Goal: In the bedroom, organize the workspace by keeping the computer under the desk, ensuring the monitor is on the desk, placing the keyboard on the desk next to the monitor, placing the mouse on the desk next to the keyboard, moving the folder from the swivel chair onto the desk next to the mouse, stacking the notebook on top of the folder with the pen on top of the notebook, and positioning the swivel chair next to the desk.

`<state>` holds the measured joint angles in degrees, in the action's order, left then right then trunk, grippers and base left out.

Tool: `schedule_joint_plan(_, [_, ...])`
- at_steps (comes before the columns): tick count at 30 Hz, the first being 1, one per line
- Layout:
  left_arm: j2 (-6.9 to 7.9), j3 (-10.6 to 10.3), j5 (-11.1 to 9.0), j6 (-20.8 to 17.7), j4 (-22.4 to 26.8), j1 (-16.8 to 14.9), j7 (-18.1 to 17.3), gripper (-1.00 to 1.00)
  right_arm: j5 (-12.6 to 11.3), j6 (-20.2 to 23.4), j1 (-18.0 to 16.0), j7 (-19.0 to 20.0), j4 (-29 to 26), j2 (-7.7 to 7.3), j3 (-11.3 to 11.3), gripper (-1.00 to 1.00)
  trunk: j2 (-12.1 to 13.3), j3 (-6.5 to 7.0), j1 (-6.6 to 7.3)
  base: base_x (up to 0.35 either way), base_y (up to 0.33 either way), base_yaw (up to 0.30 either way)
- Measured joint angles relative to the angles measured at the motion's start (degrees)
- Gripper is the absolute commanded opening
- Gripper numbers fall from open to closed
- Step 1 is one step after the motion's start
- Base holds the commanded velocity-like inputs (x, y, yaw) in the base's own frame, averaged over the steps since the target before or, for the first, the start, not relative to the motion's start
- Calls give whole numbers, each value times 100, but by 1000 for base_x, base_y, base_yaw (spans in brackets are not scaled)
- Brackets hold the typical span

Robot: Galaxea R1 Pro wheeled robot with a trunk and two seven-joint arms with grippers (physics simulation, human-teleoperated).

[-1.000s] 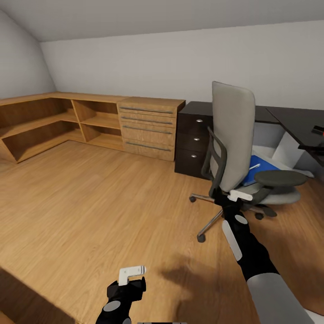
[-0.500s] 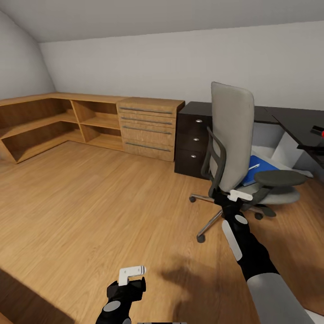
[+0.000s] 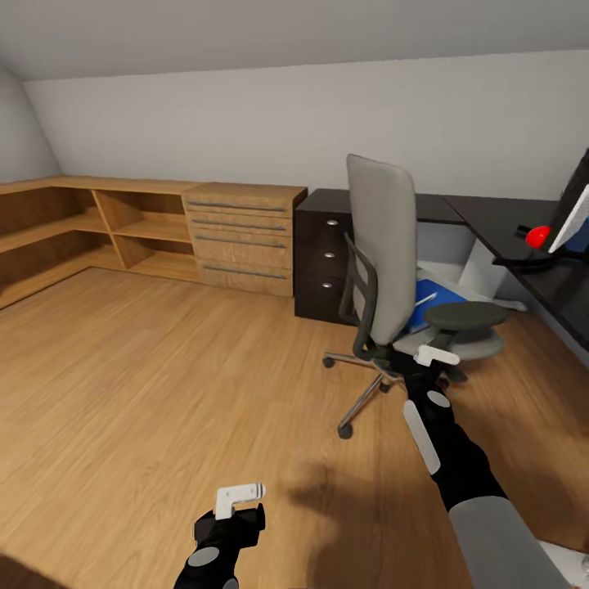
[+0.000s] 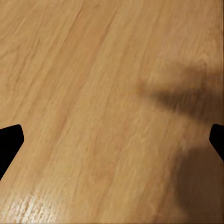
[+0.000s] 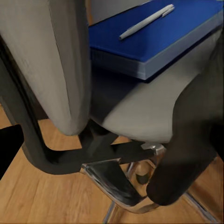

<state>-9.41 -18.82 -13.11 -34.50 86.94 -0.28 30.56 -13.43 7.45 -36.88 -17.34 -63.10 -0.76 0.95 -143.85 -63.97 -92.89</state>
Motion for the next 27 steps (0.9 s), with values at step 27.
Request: schedule_joint_plan(27, [1, 9, 4, 105, 0, -2, 2, 100, 7, -6, -1, 2, 0, -6, -8, 100, 0, 142, 0, 0, 0, -245])
